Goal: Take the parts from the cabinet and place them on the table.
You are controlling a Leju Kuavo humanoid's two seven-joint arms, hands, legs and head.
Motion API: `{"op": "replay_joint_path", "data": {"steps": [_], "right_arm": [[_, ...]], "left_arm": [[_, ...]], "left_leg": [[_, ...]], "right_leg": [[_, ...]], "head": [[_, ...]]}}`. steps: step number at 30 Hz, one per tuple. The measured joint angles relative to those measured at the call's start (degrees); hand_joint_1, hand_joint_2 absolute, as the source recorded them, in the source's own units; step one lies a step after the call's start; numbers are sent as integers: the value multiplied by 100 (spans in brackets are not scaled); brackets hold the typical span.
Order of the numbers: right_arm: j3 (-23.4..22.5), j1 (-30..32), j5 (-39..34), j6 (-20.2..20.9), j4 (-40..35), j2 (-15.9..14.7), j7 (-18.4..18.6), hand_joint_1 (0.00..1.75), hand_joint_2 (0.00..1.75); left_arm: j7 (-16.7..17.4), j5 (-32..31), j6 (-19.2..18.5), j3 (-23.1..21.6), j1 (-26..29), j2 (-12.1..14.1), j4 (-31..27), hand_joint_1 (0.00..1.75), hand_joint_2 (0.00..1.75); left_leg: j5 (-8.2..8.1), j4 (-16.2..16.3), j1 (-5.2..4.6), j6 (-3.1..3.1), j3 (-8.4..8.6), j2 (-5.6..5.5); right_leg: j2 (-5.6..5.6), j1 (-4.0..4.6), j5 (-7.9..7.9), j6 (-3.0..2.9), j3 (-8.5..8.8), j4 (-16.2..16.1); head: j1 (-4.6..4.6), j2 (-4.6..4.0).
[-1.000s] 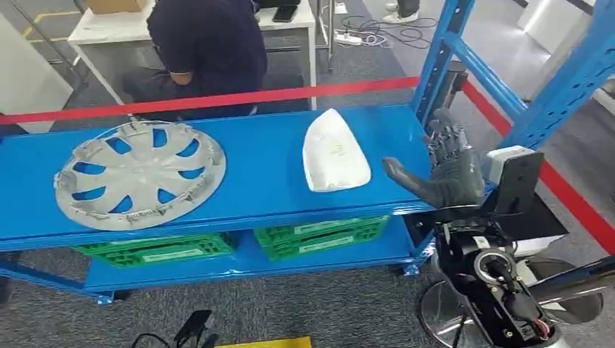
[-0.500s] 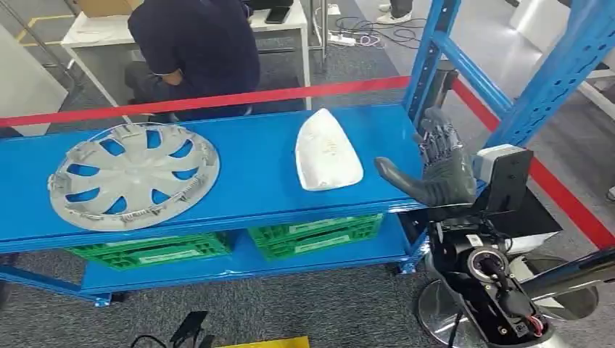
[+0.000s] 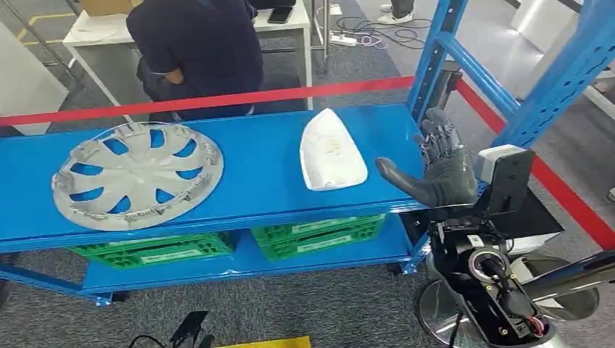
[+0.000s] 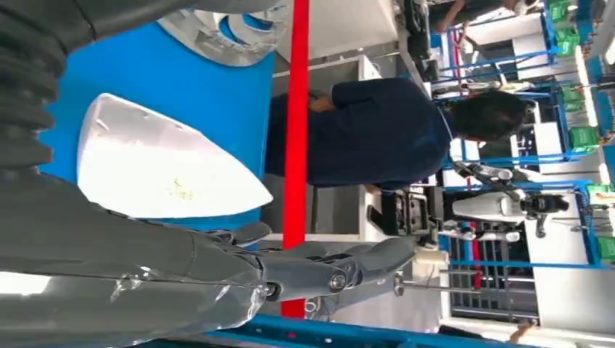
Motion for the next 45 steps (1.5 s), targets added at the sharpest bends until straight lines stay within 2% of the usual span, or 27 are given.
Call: {"op": "replay_joint_path", "data": {"steps": [4,8,9,11,12,15,22,23,29,32,33,41,45], "right_arm": [[-9,-55,385,-73,33,-11,312,0,175],[-9,-558,1156,484,482,-157,1033,0,175],[-4,-749,1323,676,685,-193,1146,0,0],[13,-1137,1566,1006,1194,-229,1235,0,0],[22,-1303,1651,1119,1398,-232,1235,0,175],[120,-1768,1899,1294,2126,-232,1237,0,175],[361,-2436,2147,1309,3426,-155,1318,0,175],[444,-2588,2184,1300,3763,-110,1336,0,0],[750,-3125,2486,1029,4763,66,1432,0,0],[835,-3233,2520,990,5025,122,1432,0,0],[870,-3269,2518,988,5127,151,1432,0,175],[1073,-3393,2713,942,5600,245,1552,0,175],[1191,-3495,2783,1106,5781,271,1629,0,175]], "left_arm": [[15,-63,-35,-2,-4,0,0,0,0],[98,-166,-112,-2,-65,0,0,0,0],[105,-177,-114,-2,-92,-2,-2,0,0],[142,-179,-111,-2,-143,-2,0,0,0],[146,-179,-111,-2,-162,-2,0,0,0],[162,-179,-109,-2,-181,0,-2,0,0],[162,-177,-77,-2,-187,9,-2,0,0],[162,-177,-76,-2,-193,13,-2,0,0],[162,-168,-76,-4,-218,22,-2,0,0],[162,-166,-77,-4,-230,22,-2,0,0],[162,-166,-77,-4,-232,24,-2,0,0],[162,-160,-96,-4,-247,24,-2,0,0],[162,-160,-149,-4,-276,24,-2,0,0]], "left_leg": [[0,0,0,0,-1,0],[3,0,0,3,-6,6],[6,0,0,6,-8,6],[13,1,0,7,-13,3],[14,1,0,7,-14,1],[17,4,0,5,-18,-6],[20,5,0,3,-28,-19],[19,5,0,3,-28,-16],[20,7,0,3,-28,-16],[20,10,0,3,-29,-16],[20,11,0,3,-29,-16],[19,14,0,3,-30,-15],[19,17,0,3,-30,-15]], "right_leg": [[1,0,0,0,-1,0],[2,0,7,7,-4,0],[2,0,14,16,-4,0],[-2,0,16,18,-4,0],[-7,0,17,18,-5,0],[-14,0,20,16,-5,2],[-25,0,18,17,-10,1],[-22,-1,18,17,-13,1],[-24,0,18,17,-16,0],[-25,0,18,17,-15,0],[-24,0,18,17,-14,0],[-24,0,19,17,-14,0],[-24,0,19,17,-14,0]], "head": [[0,0],[2,0],[4,0],[4,0],[2,0],[7,0],[11,0],[9,0],[9,0],[11,0],[11,0],[13,0],[13,0]]}}
